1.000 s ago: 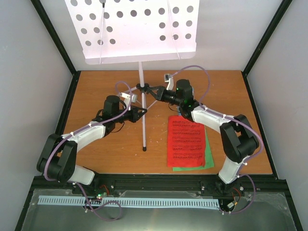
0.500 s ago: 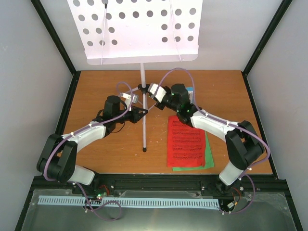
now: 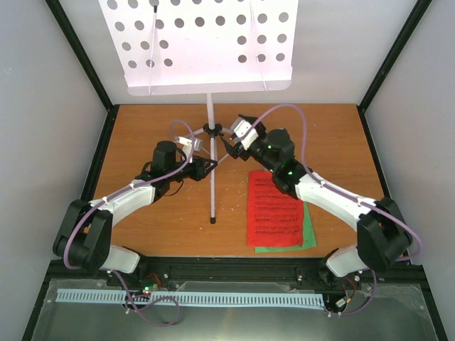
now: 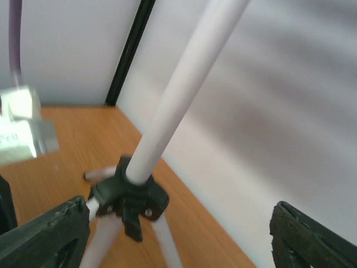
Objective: Pack up the instrument practice props
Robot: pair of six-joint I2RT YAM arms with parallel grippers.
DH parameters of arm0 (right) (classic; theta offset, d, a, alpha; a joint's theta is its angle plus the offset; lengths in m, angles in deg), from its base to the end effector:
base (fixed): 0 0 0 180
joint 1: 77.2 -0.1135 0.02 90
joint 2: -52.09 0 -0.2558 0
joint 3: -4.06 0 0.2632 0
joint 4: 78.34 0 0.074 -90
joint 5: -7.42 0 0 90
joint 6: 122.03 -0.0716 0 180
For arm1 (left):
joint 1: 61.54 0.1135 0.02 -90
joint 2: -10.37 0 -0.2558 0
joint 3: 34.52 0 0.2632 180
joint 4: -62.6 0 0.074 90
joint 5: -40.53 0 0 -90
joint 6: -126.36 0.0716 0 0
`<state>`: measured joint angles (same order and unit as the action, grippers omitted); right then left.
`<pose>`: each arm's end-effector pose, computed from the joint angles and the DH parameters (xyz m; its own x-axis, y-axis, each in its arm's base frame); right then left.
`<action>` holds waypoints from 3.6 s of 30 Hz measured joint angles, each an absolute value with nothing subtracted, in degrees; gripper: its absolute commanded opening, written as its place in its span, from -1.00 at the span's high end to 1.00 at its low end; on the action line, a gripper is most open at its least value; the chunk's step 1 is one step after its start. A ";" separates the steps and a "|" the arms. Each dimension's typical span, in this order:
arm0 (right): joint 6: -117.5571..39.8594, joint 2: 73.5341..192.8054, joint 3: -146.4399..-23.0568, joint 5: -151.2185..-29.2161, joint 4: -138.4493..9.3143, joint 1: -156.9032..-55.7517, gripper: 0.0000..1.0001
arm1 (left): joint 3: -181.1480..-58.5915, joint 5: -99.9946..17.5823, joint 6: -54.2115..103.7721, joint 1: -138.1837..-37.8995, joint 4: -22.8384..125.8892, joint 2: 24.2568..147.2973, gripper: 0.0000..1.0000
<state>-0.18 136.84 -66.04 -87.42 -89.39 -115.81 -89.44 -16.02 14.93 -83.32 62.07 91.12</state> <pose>0.3059 0.2520 0.2925 0.3212 -0.4164 -0.8506 -0.6100 0.5961 -0.5222 0.2970 -0.1612 0.1919 -0.6645 -0.0628 -0.7447 0.5645 0.6108 -0.5552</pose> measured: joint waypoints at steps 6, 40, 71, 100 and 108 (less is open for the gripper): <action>-27.59 132.42 -66.00 -89.08 -88.41 -114.76 -0.81 | -89.44 -18.03 14.56 -82.80 61.80 89.42 0.22; -107.93 151.05 -69.71 -113.36 -98.55 -109.80 0.70 | -89.31 -18.22 14.40 -82.75 61.67 87.78 0.10; -91.71 151.09 -74.54 -111.66 -89.81 -108.47 0.59 | -90.64 -16.23 15.37 -82.78 62.79 91.10 0.81; -22.89 144.07 -67.33 -102.91 -90.66 -110.87 0.92 | -90.64 -13.87 17.42 -83.78 61.17 90.33 0.99; 7.93 142.83 -63.81 -90.39 -95.01 -114.87 0.08 | -90.64 -13.63 17.49 -83.80 61.17 90.33 0.99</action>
<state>7.93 142.83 -63.81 -90.39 -95.01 -114.87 -90.64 -13.63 17.49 -83.80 61.17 90.33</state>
